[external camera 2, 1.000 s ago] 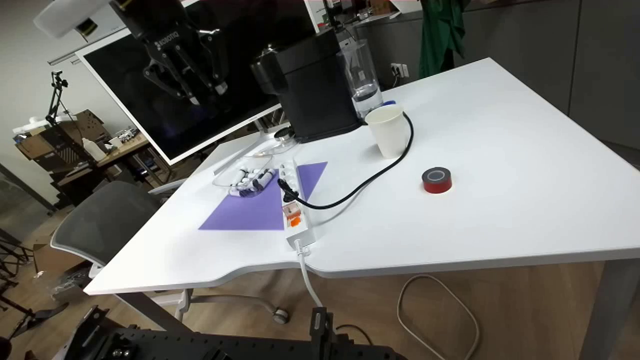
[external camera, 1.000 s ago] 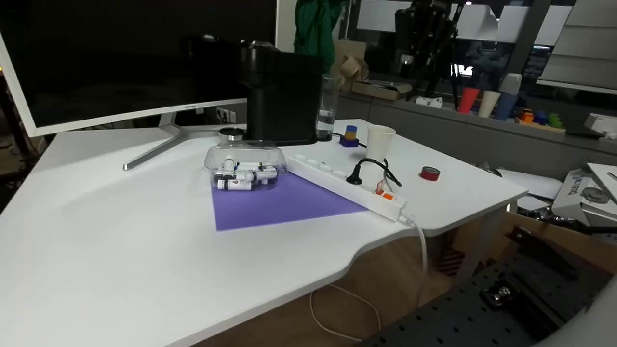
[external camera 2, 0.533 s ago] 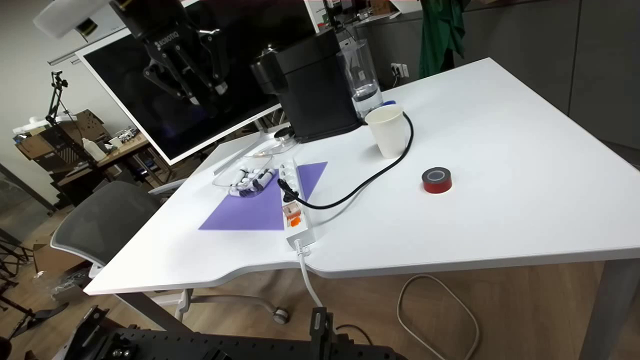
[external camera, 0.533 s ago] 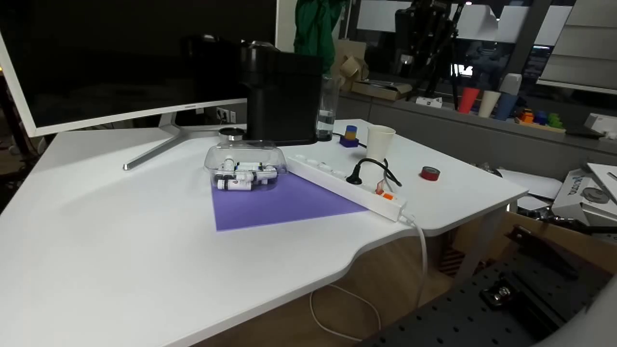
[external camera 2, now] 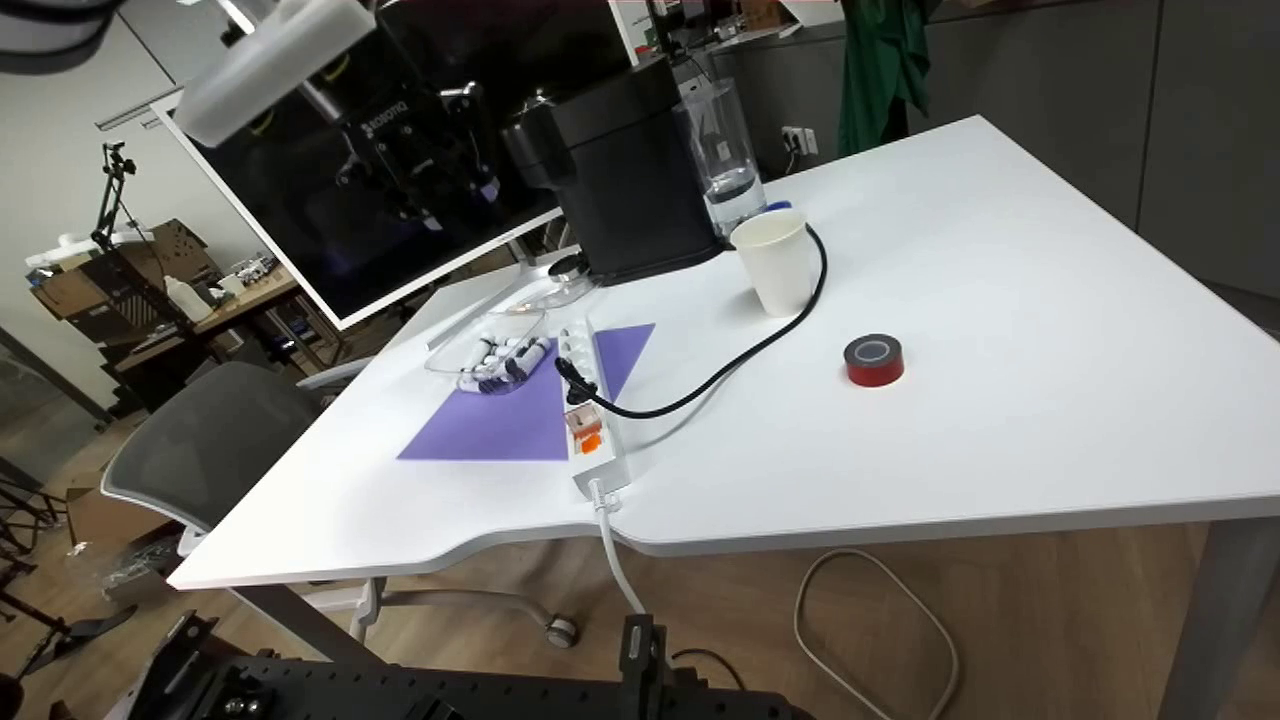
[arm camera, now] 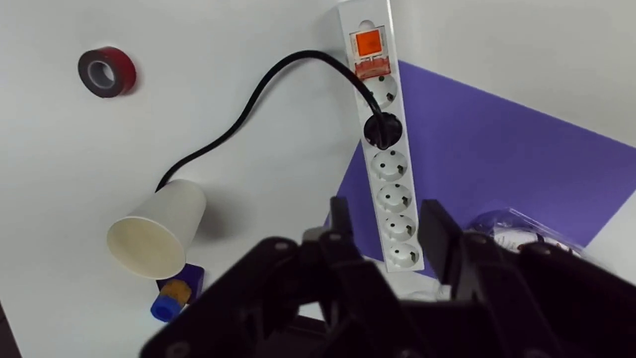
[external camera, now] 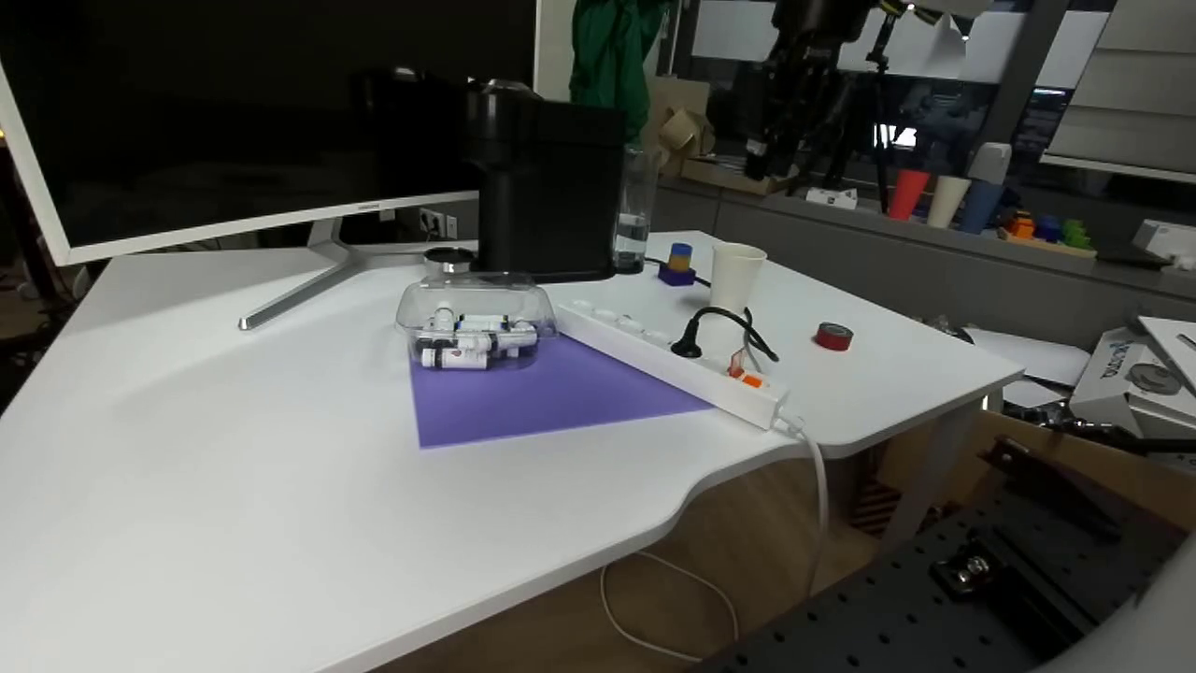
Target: Turn on the extension cord switch
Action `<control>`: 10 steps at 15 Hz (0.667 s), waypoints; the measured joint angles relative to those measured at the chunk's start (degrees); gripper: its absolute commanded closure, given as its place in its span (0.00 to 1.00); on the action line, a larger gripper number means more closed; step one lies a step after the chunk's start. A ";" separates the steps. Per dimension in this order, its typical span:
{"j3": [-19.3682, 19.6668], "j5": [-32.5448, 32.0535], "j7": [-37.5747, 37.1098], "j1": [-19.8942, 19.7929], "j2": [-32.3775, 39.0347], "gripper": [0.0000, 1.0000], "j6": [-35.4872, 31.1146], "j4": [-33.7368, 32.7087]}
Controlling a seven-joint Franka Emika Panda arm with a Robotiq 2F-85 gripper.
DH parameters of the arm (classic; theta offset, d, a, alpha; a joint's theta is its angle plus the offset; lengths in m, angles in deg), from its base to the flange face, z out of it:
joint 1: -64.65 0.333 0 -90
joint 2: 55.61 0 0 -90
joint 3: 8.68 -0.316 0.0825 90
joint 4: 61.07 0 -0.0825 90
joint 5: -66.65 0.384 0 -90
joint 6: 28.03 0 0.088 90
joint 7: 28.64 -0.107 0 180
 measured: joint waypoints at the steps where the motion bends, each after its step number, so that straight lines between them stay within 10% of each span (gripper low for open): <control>1: 0.26 0.43 1.59 0.21 1.33 0.97 -1.58 0.55; 10: 2.74 4.45 16.16 1.11 7.72 0.99 -2.33 5.37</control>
